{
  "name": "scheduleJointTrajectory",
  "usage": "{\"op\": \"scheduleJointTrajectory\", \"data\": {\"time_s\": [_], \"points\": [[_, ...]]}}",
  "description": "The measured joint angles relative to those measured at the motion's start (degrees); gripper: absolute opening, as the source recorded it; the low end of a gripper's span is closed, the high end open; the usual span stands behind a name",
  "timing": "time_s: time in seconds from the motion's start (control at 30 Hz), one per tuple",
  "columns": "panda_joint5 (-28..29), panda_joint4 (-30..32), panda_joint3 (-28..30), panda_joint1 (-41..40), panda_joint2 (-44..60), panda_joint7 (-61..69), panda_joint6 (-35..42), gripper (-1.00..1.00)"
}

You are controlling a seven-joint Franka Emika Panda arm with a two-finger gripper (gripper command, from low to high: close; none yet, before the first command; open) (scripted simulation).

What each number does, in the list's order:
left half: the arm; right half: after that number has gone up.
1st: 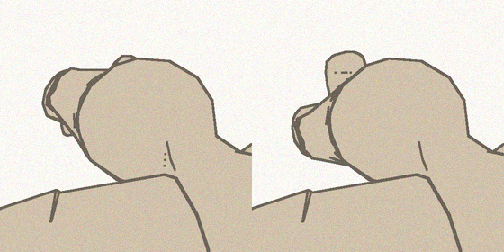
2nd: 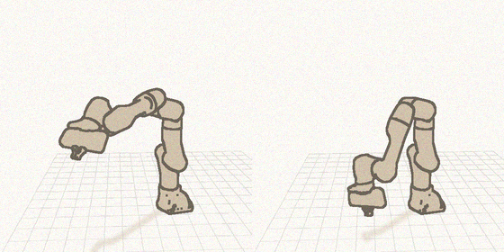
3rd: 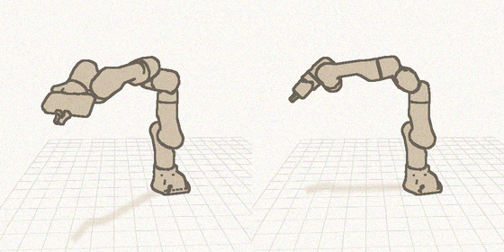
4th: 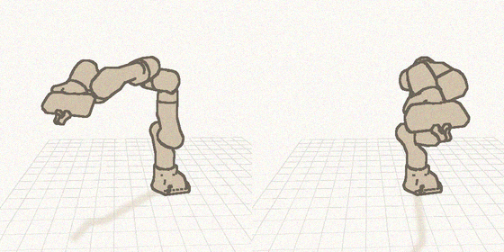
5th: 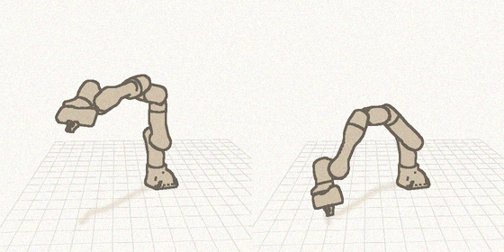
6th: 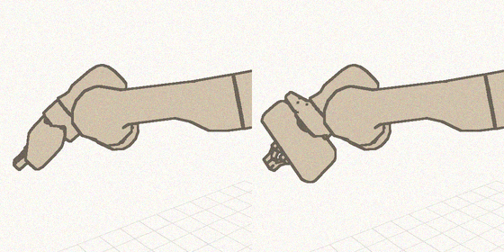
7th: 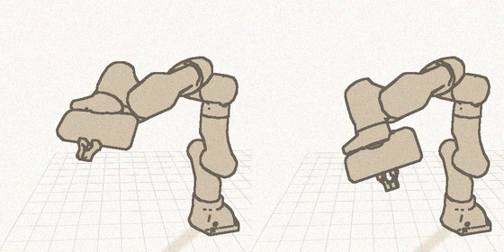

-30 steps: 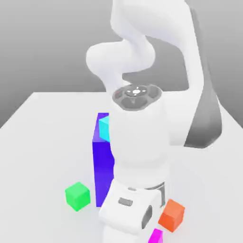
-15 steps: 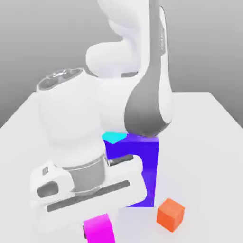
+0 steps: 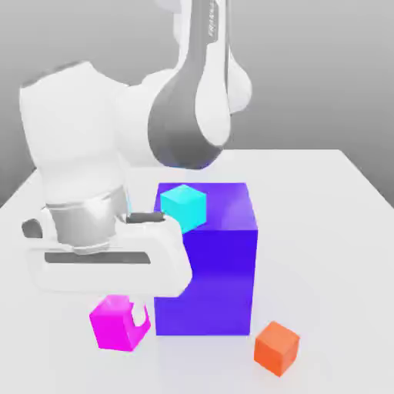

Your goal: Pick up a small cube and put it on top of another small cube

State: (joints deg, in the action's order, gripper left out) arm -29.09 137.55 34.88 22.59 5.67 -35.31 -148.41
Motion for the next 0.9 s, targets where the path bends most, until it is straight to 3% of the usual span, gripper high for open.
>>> {"op": "scheduleJointTrajectory", "data": {"time_s": [0.23, 0.6, 0.7, 0.9], "points": [[11.24, 7.70, 1.61, -0.55, -6.68, -21.03, -2.85, -1.00], [35.72, 20.54, -0.81, -9.06, -12.67, -55.81, -4.58, -1.00], [37.85, 21.13, -0.96, -9.78, -12.08, -57.17, -4.74, -1.00], [36.25, 20.50, -0.62, -9.33, -8.58, -56.07, -7.01, -1.00]]}}
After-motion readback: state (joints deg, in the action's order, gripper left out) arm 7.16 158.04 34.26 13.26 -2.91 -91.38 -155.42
